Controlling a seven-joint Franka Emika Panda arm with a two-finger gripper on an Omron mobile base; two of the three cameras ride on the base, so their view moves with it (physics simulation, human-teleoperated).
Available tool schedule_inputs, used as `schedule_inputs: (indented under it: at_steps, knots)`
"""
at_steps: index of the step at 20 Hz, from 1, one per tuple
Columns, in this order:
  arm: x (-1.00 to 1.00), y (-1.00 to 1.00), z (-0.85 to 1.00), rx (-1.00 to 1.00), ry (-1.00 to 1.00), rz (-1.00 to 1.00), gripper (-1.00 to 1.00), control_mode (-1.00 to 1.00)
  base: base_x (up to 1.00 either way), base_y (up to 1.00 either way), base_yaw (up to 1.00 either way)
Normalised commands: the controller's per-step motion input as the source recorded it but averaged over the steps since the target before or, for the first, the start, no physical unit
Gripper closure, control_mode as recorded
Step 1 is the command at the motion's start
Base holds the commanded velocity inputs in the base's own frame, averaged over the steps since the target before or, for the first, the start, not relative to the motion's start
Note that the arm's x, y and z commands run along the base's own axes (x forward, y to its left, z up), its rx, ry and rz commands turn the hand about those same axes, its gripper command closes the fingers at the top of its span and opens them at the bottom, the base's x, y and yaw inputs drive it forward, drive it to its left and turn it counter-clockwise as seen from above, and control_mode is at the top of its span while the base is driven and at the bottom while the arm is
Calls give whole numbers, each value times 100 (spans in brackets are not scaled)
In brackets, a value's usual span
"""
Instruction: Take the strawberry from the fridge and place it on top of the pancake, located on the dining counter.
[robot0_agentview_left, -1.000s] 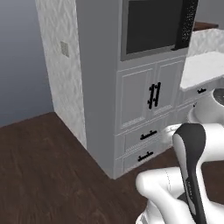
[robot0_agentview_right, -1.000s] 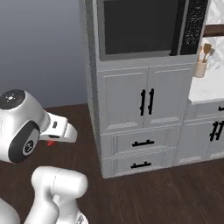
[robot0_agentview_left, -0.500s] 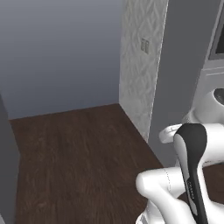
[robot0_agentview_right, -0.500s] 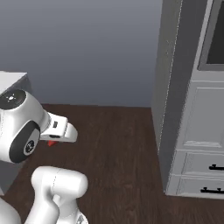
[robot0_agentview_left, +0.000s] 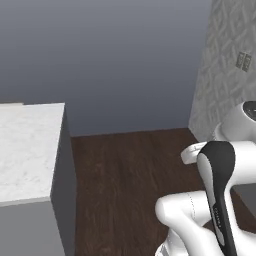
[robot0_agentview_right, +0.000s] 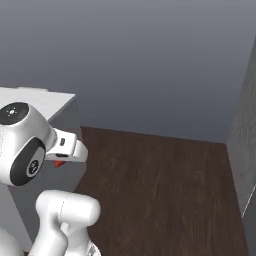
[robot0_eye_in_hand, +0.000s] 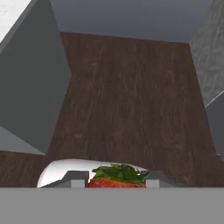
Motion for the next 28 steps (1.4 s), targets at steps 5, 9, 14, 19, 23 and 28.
schedule_inputs:
  at_steps: [5,9,14,19,23,28]
  knots:
    - [0,0,0,0,0,0,100,100,100,32,-1]
    - [0,0,0,0,0,0,100,100,100,-11,0]
    - [0,0,0,0,0,0,100,100,100,-26,8]
    - [0,0,0,0,0,0,100,100,100,-6,3]
    - [0,0,0,0,0,0,100,100,100,0,2]
    - [0,0,0,0,0,0,100,100,100,-1,41]
